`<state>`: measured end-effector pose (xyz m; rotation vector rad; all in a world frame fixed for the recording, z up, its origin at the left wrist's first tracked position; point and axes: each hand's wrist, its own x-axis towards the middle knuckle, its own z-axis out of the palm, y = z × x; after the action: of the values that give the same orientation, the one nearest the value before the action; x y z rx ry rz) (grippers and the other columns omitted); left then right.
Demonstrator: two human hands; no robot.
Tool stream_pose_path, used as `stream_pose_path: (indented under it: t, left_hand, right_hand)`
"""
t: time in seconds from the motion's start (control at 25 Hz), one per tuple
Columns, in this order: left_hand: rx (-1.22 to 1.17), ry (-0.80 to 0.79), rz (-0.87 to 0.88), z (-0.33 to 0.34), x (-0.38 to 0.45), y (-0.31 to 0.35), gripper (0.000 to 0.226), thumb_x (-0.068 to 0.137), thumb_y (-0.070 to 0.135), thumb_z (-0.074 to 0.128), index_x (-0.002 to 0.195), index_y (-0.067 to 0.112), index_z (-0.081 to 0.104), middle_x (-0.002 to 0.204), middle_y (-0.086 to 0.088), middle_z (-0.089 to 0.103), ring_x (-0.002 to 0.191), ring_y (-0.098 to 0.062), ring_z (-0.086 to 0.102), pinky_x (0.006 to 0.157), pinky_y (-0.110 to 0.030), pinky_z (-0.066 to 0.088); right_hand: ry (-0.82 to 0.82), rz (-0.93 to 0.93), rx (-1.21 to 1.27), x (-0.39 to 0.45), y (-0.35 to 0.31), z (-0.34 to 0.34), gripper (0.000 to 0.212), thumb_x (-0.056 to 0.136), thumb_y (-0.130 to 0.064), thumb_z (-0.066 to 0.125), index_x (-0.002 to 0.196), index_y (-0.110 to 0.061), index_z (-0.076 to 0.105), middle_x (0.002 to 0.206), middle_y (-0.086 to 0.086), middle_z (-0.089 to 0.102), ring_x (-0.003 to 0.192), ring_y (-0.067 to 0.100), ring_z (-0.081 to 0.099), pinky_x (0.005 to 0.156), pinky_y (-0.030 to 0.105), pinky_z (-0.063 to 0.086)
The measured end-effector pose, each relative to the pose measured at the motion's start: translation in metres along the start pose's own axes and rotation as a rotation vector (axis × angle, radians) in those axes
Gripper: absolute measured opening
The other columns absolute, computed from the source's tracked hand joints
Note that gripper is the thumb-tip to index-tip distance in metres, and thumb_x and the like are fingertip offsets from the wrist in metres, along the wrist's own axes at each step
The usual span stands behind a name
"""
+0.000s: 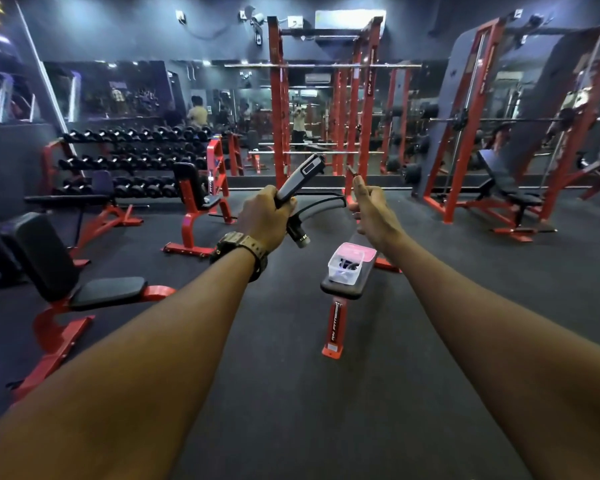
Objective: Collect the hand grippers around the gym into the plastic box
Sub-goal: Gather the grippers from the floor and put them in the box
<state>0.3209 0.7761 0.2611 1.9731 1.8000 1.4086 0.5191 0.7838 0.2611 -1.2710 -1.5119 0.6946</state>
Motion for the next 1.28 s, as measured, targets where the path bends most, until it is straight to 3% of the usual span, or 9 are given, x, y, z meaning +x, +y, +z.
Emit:
stream_pose_path:
  t: [0.2, 0.32, 0.44, 0.72, 0.88, 1.0, 1.12, 1.28]
  left_hand:
    - [-0.069, -0.050, 0.057, 0.069, 0.100, -0.062, 0.016, 0.094, 0.038, 0.056, 0.085, 0.025, 0.052, 0.074, 0.000, 0.058, 0.072, -0.029, 0.058, 0.066, -0.039, 0.049]
    - [-0.094, -0.097, 0.093, 0.111, 0.162, -0.102, 0.018, 0.095, 0.035, 0.057, 0.092, 0.017, 0.059, 0.082, -0.004, 0.061, 0.075, -0.028, 0.059, 0.067, -0.038, 0.050]
    - [-0.108, -0.184, 0.109, 0.142, 0.218, -0.134, 0.020, 0.096, 0.032, 0.057, 0.097, 0.012, 0.060, 0.083, -0.003, 0.060, 0.076, -0.026, 0.058, 0.066, -0.036, 0.048]
    - [-0.141, -0.312, 0.113, 0.237, 0.342, -0.190, 0.022, 0.094, 0.033, 0.060, 0.079, 0.018, 0.052, 0.070, 0.002, 0.055, 0.072, -0.031, 0.059, 0.067, -0.038, 0.052]
    - [-0.135, -0.390, 0.113, 0.316, 0.401, -0.219, 0.027, 0.093, 0.034, 0.061, 0.073, 0.022, 0.047, 0.071, 0.002, 0.056, 0.078, -0.034, 0.062, 0.069, -0.039, 0.053]
    - [-0.108, -0.436, 0.110, 0.369, 0.437, -0.235, 0.024, 0.093, 0.035, 0.062, 0.079, 0.019, 0.051, 0.080, -0.003, 0.062, 0.079, -0.033, 0.061, 0.069, -0.038, 0.050]
    - [-0.058, -0.504, 0.110, 0.419, 0.468, -0.254, 0.023, 0.094, 0.035, 0.061, 0.081, 0.019, 0.049, 0.083, -0.005, 0.061, 0.077, -0.030, 0.054, 0.065, -0.032, 0.035]
    - [-0.067, -0.622, 0.048, 0.494, 0.501, -0.294, 0.020, 0.094, 0.033, 0.060, 0.094, 0.013, 0.059, 0.094, -0.012, 0.068, 0.087, -0.035, 0.060, 0.067, -0.032, 0.036]
  right_hand:
    - [0.065, 0.057, -0.059, 0.100, 0.048, 0.027, 0.073, 0.074, -0.088, 0.024, 0.113, -0.029, 0.045, 0.108, 0.002, 0.063, 0.106, 0.024, 0.059, 0.099, 0.053, 0.046]
    - [0.103, 0.126, -0.077, 0.163, 0.084, 0.052, 0.074, 0.073, -0.090, 0.024, 0.113, -0.031, 0.042, 0.114, 0.004, 0.062, 0.111, 0.026, 0.057, 0.102, 0.054, 0.044]
    - [0.133, 0.173, -0.093, 0.216, 0.107, 0.073, 0.068, 0.080, -0.084, 0.024, 0.115, -0.029, 0.042, 0.106, -0.003, 0.062, 0.110, 0.024, 0.058, 0.102, 0.053, 0.044]
    - [0.198, 0.226, -0.100, 0.345, 0.167, 0.097, 0.062, 0.085, -0.079, 0.025, 0.114, -0.027, 0.044, 0.102, -0.004, 0.061, 0.106, 0.022, 0.059, 0.102, 0.053, 0.045]
    - [0.199, 0.275, -0.095, 0.427, 0.231, 0.110, 0.066, 0.083, -0.081, 0.025, 0.115, -0.027, 0.044, 0.103, -0.003, 0.063, 0.110, 0.024, 0.059, 0.103, 0.053, 0.043]
    - [0.185, 0.332, -0.057, 0.484, 0.274, 0.120, 0.075, 0.073, -0.088, 0.024, 0.114, -0.029, 0.044, 0.103, -0.003, 0.063, 0.111, 0.024, 0.060, 0.103, 0.052, 0.044]
    - [0.177, 0.424, -0.021, 0.537, 0.318, 0.129, 0.089, 0.062, -0.095, 0.025, 0.115, -0.026, 0.047, 0.105, 0.002, 0.065, 0.108, 0.025, 0.062, 0.100, 0.053, 0.047]
    - [0.169, 0.531, -0.017, 0.592, 0.379, 0.141, 0.100, 0.059, -0.095, 0.025, 0.124, -0.021, 0.048, 0.108, 0.004, 0.064, 0.107, 0.025, 0.063, 0.095, 0.052, 0.051]
